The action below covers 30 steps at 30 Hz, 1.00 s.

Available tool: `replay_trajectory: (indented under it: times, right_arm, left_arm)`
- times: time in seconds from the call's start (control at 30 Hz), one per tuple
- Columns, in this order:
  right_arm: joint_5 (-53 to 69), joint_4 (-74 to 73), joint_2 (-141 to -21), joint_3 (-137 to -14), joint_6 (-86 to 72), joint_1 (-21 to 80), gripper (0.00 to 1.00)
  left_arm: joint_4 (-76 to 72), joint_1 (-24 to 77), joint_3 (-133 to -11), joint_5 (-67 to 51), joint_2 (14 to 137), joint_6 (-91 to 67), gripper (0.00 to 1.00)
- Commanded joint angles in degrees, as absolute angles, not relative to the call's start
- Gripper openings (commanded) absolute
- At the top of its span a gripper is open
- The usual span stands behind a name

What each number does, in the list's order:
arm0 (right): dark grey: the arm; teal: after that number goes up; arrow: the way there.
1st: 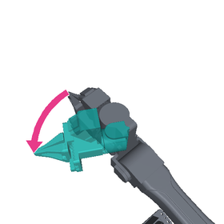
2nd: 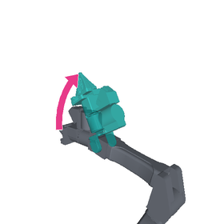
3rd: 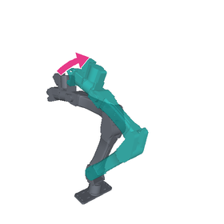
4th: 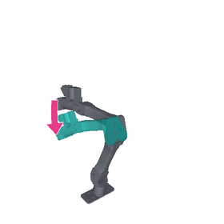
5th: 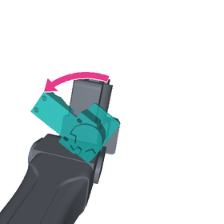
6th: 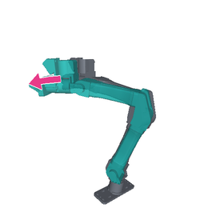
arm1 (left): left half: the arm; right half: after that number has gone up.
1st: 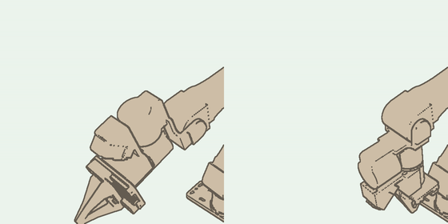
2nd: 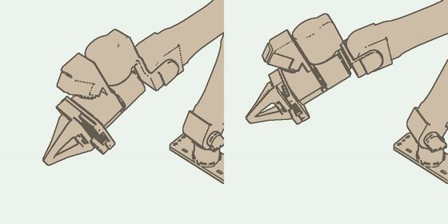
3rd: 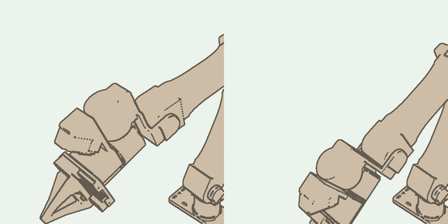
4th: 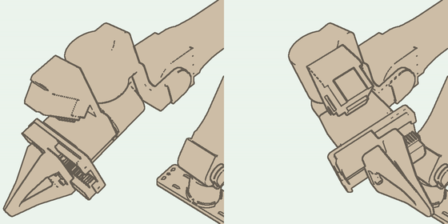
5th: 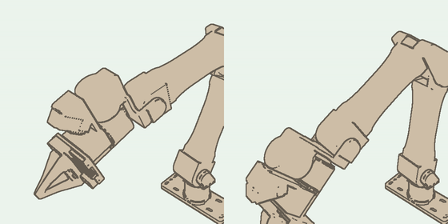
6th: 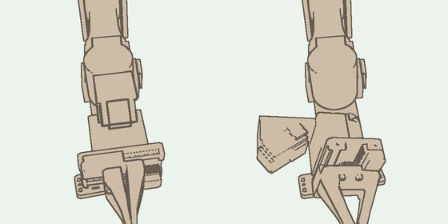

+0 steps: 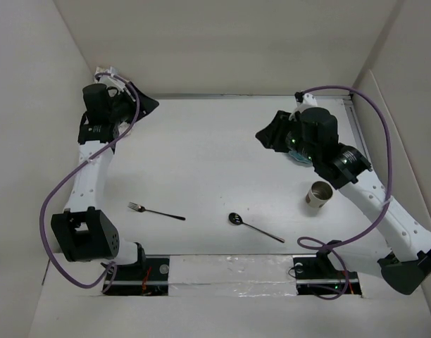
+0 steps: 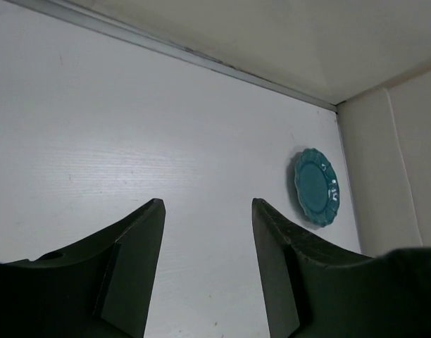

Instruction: Set the dinner table for one person

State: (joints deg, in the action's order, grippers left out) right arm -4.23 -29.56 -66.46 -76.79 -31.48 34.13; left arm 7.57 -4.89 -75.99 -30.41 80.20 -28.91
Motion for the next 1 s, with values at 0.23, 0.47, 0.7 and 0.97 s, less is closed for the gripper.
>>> replay_trajectory:
  times: [0.23, 0.47, 0.7, 0.97]
  right_arm:
    - [-4.1, -27.2, -66.6, -76.7, -31.1, 32.5, 0.00]
    - [-3.3, -26.2, -67.5, -75.5, -30.8, 32.5, 0.00]
    - [-2.2, -26.3, -68.9, -75.7, -30.1, 30.3, 0.00]
    - [-0.4, -24.7, -70.3, -73.6, -30.7, 29.3, 0.35]
  left_arm:
    - [8.0, -2.4, -91.1, -8.3, 85.1, -23.3, 0.01]
    - [18.1, -4.8, -109.2, 7.4, 104.5, -22.0, 0.04]
    - [27.8, -8.3, -121.5, 13.7, 122.0, -24.8, 0.44]
    - [17.1, -13.2, -105.6, 7.8, 120.8, -23.8, 0.59]
